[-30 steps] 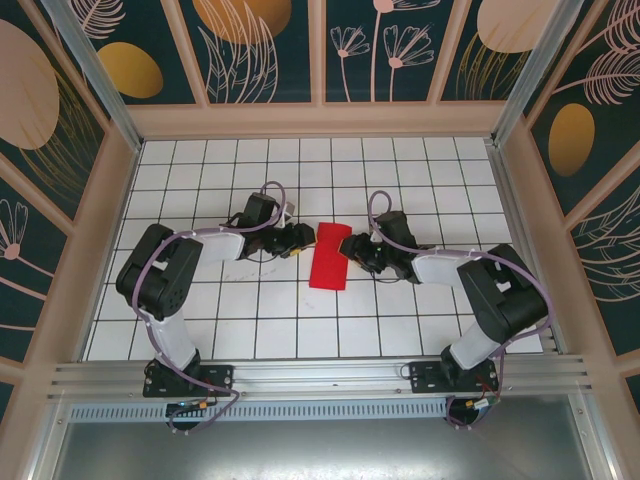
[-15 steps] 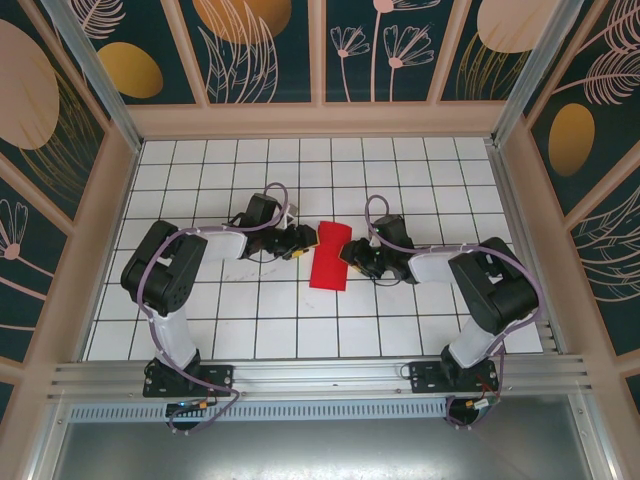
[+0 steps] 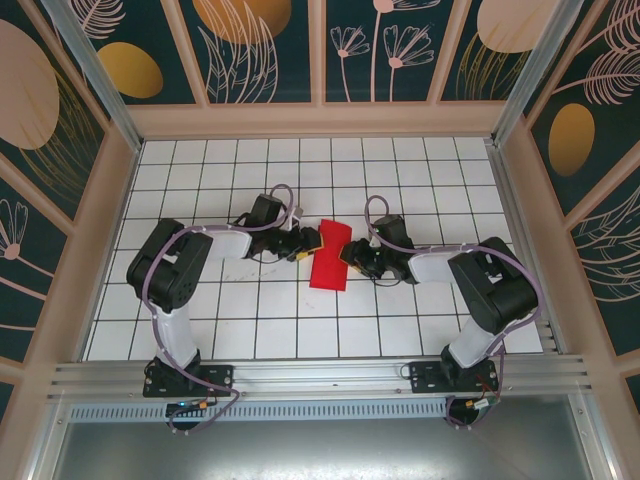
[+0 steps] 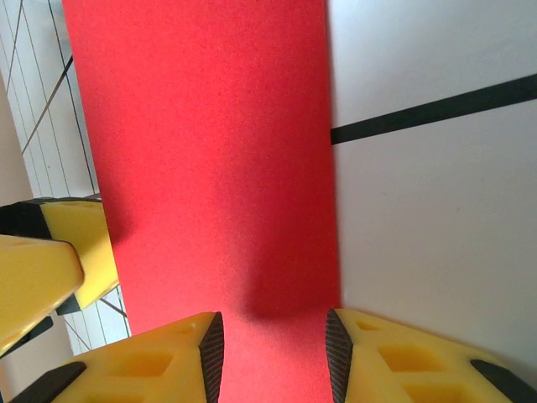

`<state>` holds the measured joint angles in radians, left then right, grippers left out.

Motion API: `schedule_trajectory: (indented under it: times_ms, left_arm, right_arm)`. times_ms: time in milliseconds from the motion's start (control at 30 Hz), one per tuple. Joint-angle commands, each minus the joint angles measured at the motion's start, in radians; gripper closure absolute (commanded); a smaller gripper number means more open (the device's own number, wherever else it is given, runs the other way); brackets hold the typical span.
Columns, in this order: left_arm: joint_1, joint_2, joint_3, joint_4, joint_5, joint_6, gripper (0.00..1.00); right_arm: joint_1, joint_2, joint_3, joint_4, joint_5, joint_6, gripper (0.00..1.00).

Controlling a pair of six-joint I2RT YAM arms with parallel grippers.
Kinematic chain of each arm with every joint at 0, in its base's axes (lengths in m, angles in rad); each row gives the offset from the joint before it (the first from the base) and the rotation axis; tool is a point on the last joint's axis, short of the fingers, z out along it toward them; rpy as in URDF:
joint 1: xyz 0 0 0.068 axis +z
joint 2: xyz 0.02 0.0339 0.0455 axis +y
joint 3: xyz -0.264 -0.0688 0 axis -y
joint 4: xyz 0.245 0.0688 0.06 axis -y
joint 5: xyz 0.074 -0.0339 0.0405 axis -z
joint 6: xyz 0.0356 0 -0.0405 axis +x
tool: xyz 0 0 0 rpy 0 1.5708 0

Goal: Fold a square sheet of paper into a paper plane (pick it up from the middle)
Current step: First fold in half a square sheet of paper at the center of the table, then fold the triangle a second time at the center of the table.

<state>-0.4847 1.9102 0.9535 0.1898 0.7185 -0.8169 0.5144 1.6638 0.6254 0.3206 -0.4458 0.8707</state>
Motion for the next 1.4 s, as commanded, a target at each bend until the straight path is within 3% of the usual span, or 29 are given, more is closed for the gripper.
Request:
schedule_trajectory:
  times_ms: [0, 300, 700, 1000, 1200, 1267, 1367]
  left_arm:
    - [-0.011, 0.023, 0.044, 0.018, 0.039, 0.003, 0.48]
    - [-0.025, 0.045, 0.05, 0.038, 0.062, -0.007, 0.58]
    - [-0.027, 0.049, 0.056, 0.022, 0.063, 0.007, 0.83]
    - [-0.026, 0.028, 0.067, -0.011, 0.046, 0.031, 0.92]
    - [-0.027, 0.023, 0.07, -0.034, 0.027, 0.041, 0.96]
    - [-0.027, 0.02, 0.07, -0.039, 0.02, 0.045, 0.96]
    - [-0.026, 0.026, 0.077, -0.044, 0.023, 0.044, 0.98]
  right_arm:
    - [0.009, 0.019, -0.013, 0.006, 0.001, -0.017, 0.6]
    - [0.008, 0.018, -0.005, 0.005, -0.002, -0.02, 0.6]
    - [0.009, -0.049, 0.01, -0.017, 0.01, -0.032, 0.56]
    - [0.01, -0.341, -0.021, -0.179, 0.233, -0.105, 0.53]
    - [-0.012, -0.491, -0.085, -0.196, 0.374, -0.185, 0.52]
    - [-0.048, -0.515, -0.108, -0.194, 0.359, -0.181, 0.53]
    - [-0.141, -0.529, -0.147, -0.169, 0.223, -0.167, 0.54]
